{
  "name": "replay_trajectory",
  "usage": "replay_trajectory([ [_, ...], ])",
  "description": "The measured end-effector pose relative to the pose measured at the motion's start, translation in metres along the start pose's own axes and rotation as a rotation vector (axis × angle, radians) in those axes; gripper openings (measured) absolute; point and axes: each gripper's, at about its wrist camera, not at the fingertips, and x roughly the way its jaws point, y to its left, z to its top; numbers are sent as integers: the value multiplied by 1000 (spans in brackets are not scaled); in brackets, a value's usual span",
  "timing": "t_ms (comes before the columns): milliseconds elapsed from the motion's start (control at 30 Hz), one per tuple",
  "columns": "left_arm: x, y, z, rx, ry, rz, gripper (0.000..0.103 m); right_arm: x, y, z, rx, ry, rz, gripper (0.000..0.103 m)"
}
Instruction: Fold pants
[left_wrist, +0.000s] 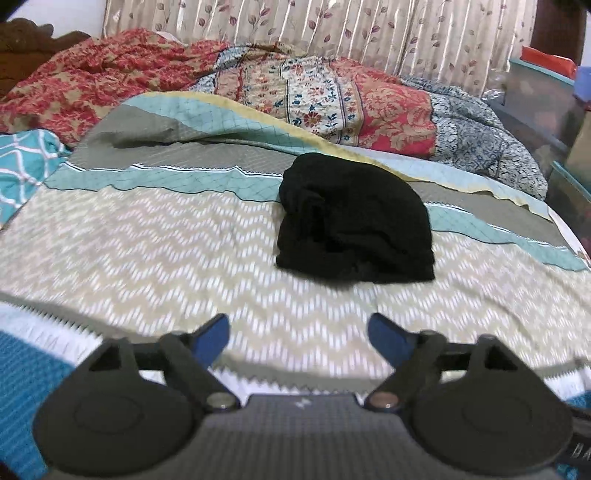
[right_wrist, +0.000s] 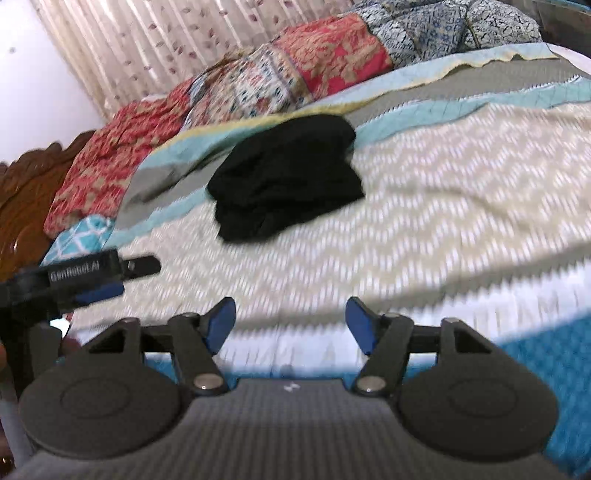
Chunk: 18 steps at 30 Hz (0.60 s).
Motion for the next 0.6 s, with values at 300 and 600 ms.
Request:
replay_trajectory([
  [300,-34,-6,-31,32,27,51,103,-26,24,-37,7,-4,7,89],
  [600,-24,-11,-45,81,99,207,103,-18,32,-43,47,11,-50,90],
])
